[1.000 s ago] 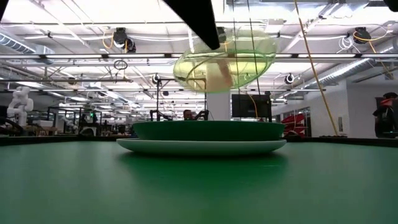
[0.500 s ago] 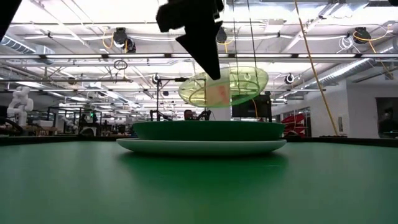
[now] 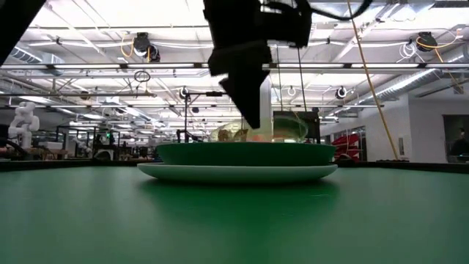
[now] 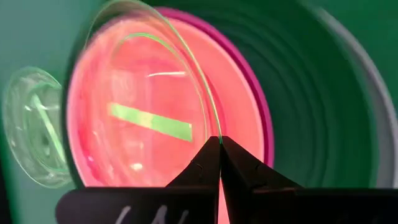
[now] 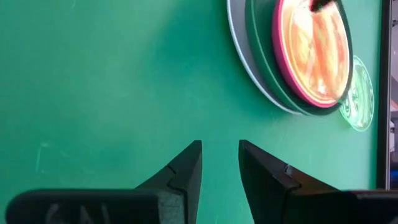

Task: Stack plastic plates
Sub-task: Stack the bottom small green plate on top of the small pink plate

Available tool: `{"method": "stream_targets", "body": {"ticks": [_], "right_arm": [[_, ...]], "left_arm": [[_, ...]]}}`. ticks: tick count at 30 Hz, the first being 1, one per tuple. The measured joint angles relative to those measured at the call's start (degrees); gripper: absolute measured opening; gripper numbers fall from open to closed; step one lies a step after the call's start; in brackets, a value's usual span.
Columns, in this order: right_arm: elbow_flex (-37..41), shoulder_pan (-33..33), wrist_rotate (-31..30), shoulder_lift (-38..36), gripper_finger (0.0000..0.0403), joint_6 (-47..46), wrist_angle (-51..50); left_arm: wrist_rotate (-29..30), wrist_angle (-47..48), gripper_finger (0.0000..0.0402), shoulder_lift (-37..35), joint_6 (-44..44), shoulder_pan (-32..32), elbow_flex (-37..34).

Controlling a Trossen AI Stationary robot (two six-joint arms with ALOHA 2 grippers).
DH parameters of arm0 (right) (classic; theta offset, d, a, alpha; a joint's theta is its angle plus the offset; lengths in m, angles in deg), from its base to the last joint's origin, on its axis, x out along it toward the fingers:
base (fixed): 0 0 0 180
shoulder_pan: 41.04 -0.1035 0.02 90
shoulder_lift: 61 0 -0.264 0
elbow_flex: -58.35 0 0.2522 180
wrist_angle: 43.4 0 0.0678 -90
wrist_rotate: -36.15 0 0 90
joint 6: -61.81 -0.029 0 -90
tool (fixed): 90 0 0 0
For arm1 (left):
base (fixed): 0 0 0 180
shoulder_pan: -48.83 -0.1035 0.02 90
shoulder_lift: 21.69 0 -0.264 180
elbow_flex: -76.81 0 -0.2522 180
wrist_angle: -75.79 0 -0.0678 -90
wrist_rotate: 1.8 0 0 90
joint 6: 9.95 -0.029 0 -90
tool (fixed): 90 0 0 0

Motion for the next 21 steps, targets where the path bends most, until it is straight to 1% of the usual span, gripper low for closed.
{"method": "stream_targets", "body": {"ticks": [5,7,9,13,16,19,21], "right_arm": [[0.0,-0.7,0.0,0.0,0.0098,-1.9,-1.5],[0.0,-0.7,-0.1,0.0,0.0098,-1.9,-1.6],[0.0,-0.7,-1.1,0.0,0.0098,-1.8,-1.6],[0.0,-0.6,-3.1,0.0,0.0098,-1.6,-1.7],[0.0,-0.6,-4.0,0.0,0.0098,-1.5,-1.7],[0.0,-0.6,-4.6,0.0,0.0098,-1.4,-1.7],[0.0,-0.6,-4.8,0.0,0.0098,-0.8,-1.7]], "left_arm": [[0.1,1.1,0.0006,1.2,3.9,0.0,0.0],[1.0,1.0,0.0014,1.2,5.8,0.0,0.0],[1.4,1.1,0.003,1.2,6.6,0.0,0.0],[3.9,1.4,0.0072,1.2,7.1,0.3,0.0],[4.1,1.7,0.0101,1.2,7.8,0.3,0.0],[4.5,1.6,0.0122,1.2,8.7,0.3,0.0],[3.7,0.8,0.0131,1.2,9.3,0.6,0.0]]}}
